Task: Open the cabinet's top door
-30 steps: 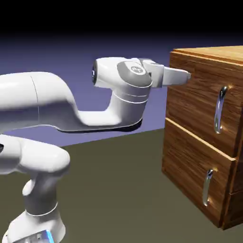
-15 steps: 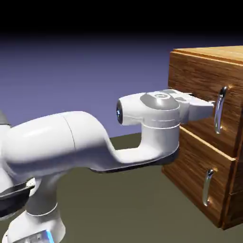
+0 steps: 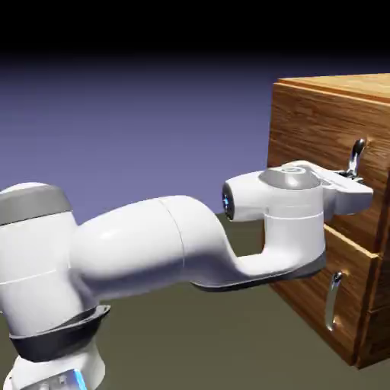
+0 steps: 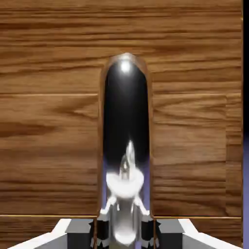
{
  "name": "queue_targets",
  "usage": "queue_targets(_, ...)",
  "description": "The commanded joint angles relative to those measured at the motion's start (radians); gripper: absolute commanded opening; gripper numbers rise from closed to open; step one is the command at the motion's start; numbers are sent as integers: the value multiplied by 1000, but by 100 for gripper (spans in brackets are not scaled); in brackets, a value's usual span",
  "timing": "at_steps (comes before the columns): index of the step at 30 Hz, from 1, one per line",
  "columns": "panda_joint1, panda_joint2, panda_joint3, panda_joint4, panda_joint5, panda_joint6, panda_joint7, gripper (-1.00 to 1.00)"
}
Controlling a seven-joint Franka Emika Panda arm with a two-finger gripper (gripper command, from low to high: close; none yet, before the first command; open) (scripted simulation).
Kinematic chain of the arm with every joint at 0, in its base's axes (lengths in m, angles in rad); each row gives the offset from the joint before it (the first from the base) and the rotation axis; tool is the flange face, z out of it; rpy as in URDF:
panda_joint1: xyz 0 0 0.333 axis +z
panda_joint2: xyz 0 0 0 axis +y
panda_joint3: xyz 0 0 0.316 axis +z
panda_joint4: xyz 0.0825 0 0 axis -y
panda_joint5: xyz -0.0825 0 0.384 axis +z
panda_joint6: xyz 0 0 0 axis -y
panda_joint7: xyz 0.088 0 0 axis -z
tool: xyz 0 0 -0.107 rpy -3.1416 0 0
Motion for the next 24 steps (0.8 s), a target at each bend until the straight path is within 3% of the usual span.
queue_targets(1, -36, 14, 21, -36, 3, -28, 20, -100)
queue_targets(13, -431, 4, 349, -470, 264, -394, 3, -100)
queue_targets(21, -552, -98, 624, -697, 553, -683, -53, -100)
queue_targets(24, -639, -62, 730, -711, 599, -665, 8, -100)
